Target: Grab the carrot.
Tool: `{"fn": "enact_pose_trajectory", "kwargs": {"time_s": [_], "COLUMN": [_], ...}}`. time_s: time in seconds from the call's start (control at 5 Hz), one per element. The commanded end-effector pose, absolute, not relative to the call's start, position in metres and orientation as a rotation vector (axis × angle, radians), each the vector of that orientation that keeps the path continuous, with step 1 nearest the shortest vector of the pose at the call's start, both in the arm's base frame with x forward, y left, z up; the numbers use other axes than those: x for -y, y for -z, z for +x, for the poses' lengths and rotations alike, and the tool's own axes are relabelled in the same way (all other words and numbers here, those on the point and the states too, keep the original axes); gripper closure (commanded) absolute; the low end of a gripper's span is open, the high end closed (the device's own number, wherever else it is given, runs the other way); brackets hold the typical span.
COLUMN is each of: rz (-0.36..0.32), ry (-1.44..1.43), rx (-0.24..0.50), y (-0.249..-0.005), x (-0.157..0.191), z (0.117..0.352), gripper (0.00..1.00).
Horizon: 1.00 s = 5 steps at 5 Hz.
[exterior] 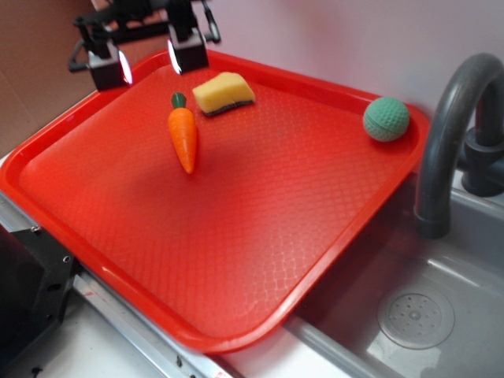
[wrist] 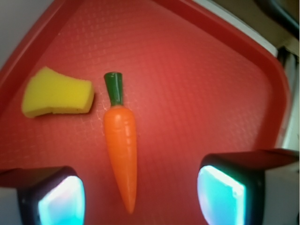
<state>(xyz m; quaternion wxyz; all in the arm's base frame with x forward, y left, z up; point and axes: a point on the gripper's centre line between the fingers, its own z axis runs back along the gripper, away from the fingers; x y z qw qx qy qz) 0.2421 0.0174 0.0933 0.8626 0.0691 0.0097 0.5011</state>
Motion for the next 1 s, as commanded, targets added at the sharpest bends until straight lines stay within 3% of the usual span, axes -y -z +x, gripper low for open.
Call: {"fn": "enact_pose_trajectory", "kwargs": {"time_s": [0.0,0.2,0.4,0.6,0.8], "rz": [0.245,0.228,0.147,0.092,0.118], "ry": [-1.026,-0.991,-0.973,-0.938,-0.923], "rx": [0.035,0.087,0.121,0.103,0.087], "y": [-0.066,-0.044,-0.038,-0.033,-0.024], "x": [-0.042,-0.049,-0.050,-0.051,-0.047], "z": [0.236,0.237,0.246,0.250,0.247], "gripper": [0.00,0.00,0.00,0.00,0.00]}}
